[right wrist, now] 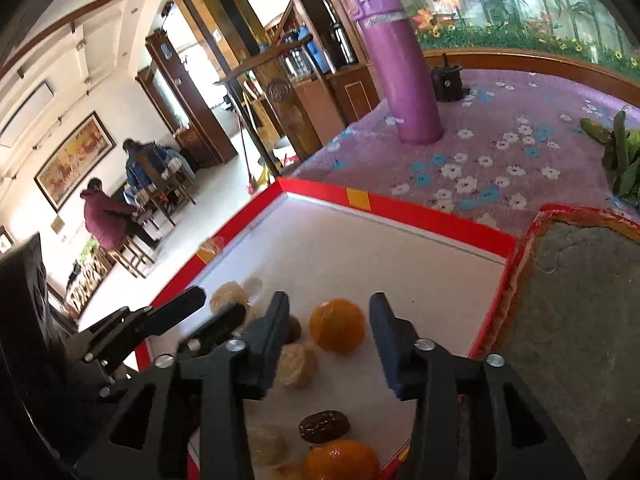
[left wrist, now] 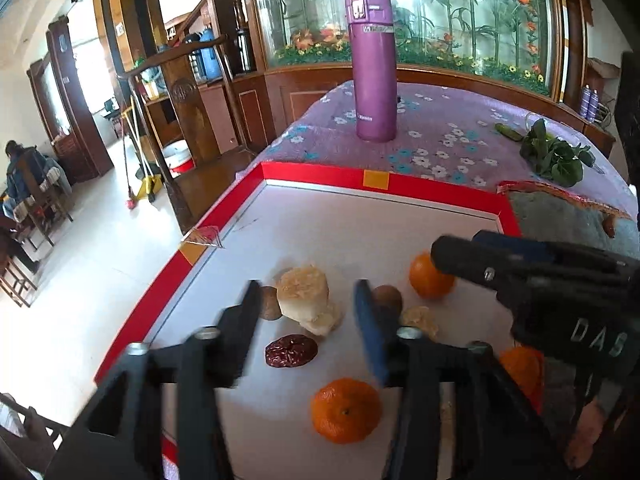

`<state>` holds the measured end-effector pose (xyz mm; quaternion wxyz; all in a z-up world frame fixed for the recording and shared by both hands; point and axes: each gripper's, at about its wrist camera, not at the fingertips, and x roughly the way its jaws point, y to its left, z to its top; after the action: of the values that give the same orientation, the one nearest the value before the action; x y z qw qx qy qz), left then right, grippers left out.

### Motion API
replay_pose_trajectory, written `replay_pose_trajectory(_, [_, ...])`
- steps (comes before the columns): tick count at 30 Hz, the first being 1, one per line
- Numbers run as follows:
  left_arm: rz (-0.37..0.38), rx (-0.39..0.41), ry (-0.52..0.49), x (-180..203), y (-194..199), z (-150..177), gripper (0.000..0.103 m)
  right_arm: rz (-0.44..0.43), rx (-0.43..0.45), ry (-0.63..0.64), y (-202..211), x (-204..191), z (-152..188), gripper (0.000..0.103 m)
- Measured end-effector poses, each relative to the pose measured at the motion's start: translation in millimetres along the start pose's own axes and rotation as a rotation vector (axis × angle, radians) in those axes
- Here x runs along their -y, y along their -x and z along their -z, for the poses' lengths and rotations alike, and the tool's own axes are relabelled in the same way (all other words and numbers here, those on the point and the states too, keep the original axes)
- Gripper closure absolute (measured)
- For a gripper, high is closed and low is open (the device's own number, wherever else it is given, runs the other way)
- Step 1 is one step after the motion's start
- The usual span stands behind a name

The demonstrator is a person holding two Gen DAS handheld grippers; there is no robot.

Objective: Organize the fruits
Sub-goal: 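Carry the pale cube and orange into the white tray and open both grippers, then move both grippers back over the felt toward the red date and nut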

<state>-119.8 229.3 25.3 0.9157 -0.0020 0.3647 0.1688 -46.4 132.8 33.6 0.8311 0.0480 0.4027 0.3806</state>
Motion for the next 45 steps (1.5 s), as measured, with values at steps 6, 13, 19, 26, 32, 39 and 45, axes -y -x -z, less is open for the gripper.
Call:
replay_pose_trajectory(6, [-0.031, 0.069, -0.016, 2.3, 28.5, -2.3, 0.024, 0.025, 0.066, -0.045, 14.2, 12.6, -3.6, 0.043])
replay_pose_trajectory(13, [-0.038, 0.113, -0.029, 6.6, 58.0, -2.3, 0.021, 0.062, 0.109, -0.127, 26.8, 32.1, -2.0, 0.040])
replay_pose_trajectory(19, [-0.018, 0.119, -0.042, 17.1, 72.9, 2.1, 0.019, 0.063, 0.152, -0.206, 50.0, 51.6, 4.8, 0.038])
replay_pose_trajectory(26, [0.063, 0.072, -0.155, 62.2, 72.2, 17.9, 0.018, 0.067, 0.193, -0.318, 104.7, 105.0, 26.1, 0.036])
replay_pose_trajectory(32, [0.120, 0.053, -0.213, 93.7, 74.2, 20.2, 0.018, 0.171, 0.254, -0.433, 173.7, 187.9, 32.0, 0.035])
replay_pose_trajectory(39, [0.232, 0.034, -0.275, 140.5, 79.3, 0.4, 0.018, 0.202, 0.201, -0.577, 202.5, 277.1, 12.8, 0.039])
replay_pose_trajectory(45, [0.286, 0.052, -0.335, 190.7, 77.4, -25.0, 0.018, 0.122, 0.213, -0.679, 178.5, 315.1, 13.5, 0.052])
